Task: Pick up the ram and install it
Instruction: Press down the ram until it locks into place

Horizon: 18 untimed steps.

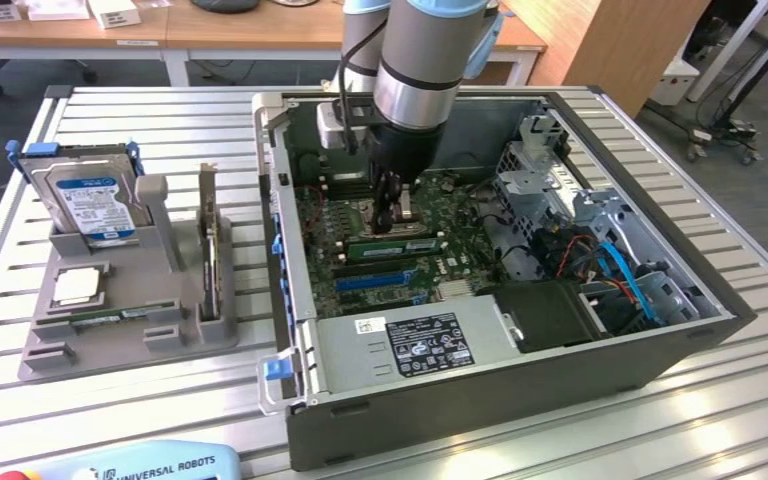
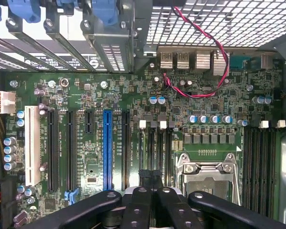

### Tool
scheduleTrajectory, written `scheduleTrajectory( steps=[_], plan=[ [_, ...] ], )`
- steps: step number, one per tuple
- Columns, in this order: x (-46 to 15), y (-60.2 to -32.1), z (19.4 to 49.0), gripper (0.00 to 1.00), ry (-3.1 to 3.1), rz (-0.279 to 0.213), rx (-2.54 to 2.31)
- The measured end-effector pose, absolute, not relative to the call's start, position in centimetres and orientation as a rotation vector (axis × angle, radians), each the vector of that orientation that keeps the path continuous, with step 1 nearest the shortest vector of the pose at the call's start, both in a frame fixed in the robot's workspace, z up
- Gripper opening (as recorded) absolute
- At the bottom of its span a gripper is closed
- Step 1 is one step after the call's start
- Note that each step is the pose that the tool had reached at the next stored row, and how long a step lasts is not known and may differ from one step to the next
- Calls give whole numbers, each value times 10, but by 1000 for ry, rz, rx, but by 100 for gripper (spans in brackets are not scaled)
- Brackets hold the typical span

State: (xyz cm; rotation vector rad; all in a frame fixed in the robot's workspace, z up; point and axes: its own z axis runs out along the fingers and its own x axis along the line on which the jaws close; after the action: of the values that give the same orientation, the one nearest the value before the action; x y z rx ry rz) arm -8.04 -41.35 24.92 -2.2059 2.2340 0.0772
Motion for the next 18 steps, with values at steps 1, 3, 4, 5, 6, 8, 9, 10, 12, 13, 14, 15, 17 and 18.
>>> scheduleTrajectory(
  steps=[1,3,4,5,6,8,9,10,12,13,14,15,17,18],
  plan=[
    [-80,-414,249,10,2234,77,-2206],
    [-80,-413,249,10,2234,77,-2206],
    [-79,-414,249,10,2234,77,-2206],
    [-79,-414,249,10,2234,77,-2206],
    [-79,-414,249,10,2234,77,-2206],
    [-79,-413,248,10,2234,77,-2205],
    [-79,-413,247,10,2234,77,-2206],
    [-79,-414,246,10,2234,77,-2206],
    [-79,-414,244,10,2234,77,-2206],
    [-79,-414,244,10,2234,77,-2206],
    [-79,-414,243,10,2234,77,-2206],
    [-79,-414,242,10,2234,77,-2206],
    [-79,-414,242,10,2234,77,-2206],
    [-79,-414,242,10,2234,77,-2206]
  ],
)
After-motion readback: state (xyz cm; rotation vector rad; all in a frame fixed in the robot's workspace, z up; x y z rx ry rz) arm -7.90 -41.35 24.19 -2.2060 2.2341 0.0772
